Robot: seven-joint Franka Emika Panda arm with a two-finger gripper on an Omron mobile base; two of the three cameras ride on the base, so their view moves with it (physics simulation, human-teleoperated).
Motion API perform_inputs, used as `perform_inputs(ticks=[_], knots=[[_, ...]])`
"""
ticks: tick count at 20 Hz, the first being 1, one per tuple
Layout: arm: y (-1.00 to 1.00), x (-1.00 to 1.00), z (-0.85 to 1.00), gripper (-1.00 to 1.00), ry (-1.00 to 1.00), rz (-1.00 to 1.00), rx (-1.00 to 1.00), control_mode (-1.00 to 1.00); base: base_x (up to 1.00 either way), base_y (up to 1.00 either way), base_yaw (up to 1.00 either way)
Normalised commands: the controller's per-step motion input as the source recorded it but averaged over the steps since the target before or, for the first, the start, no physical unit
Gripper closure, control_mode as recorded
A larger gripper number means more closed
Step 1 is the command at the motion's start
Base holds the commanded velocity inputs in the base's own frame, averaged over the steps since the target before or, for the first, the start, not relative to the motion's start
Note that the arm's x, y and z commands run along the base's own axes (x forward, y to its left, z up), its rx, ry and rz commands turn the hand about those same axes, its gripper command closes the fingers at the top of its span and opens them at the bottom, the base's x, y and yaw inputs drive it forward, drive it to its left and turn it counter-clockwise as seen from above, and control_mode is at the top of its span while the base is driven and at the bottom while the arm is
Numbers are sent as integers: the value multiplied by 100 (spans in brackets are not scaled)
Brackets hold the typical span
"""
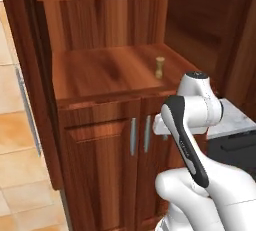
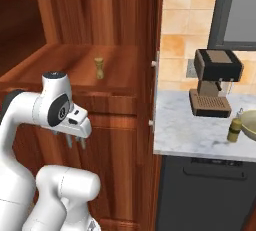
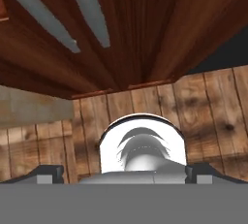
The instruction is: Retrieve the bottle and the shaker from the cabinet and place them next to the mixing bowl on the counter. Then add garlic from the fridge to the mixing bowl.
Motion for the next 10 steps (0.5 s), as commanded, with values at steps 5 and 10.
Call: perform_inputs(ticks=[5, 10], knots=[[0, 0, 0, -100, 0, 0, 0, 100, 57, 1, -3], [0, 0, 0, -100, 0, 0, 0, 100, 38, -26, 1]])
